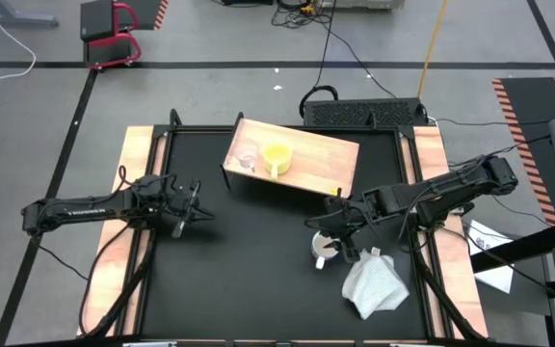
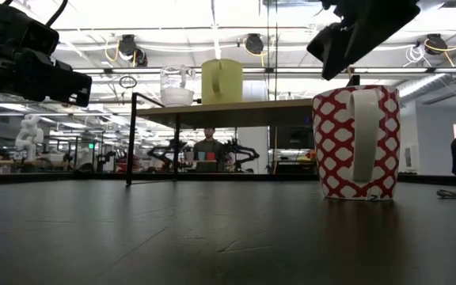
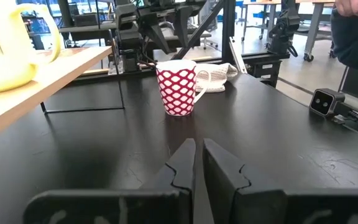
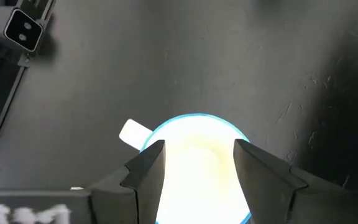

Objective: Stack small to large cups/mugs on shelf
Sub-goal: Put the red mug on the shelf

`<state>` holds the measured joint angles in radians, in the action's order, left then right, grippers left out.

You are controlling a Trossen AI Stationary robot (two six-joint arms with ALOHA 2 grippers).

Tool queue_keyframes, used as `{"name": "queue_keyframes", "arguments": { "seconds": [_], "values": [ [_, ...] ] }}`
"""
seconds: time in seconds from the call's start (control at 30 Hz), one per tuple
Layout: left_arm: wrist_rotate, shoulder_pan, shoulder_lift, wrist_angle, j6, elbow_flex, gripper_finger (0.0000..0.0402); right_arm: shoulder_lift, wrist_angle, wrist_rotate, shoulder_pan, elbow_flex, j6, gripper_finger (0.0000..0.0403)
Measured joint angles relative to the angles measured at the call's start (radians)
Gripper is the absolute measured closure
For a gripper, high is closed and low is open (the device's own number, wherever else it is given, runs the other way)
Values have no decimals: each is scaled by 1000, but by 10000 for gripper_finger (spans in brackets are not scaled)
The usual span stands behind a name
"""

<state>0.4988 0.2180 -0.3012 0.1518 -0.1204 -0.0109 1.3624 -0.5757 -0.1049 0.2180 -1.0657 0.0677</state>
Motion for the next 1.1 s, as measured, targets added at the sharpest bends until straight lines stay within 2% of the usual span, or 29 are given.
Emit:
{"name": "queue_keyframes", "arguments": {
  "seconds": [0.13, 0.47, 0.57, 1.1],
  "values": [
    [0, 0, 0, 1, 0, 0, 369, 0, 18, 0, 0, 0, -7, 220],
    [0, 0, 0, 0, -1, 0, 369, 25, 58, 2, 0, 1, -172, 220],
    [0, 0, 0, -1, -1, 0, 369, 31, 42, 32, 0, 2, -192, 220],
    [0, -35, 0, -5, -10, 0, 369, 34, -40, 53, 0, 2, -41, 220]
  ]
}}
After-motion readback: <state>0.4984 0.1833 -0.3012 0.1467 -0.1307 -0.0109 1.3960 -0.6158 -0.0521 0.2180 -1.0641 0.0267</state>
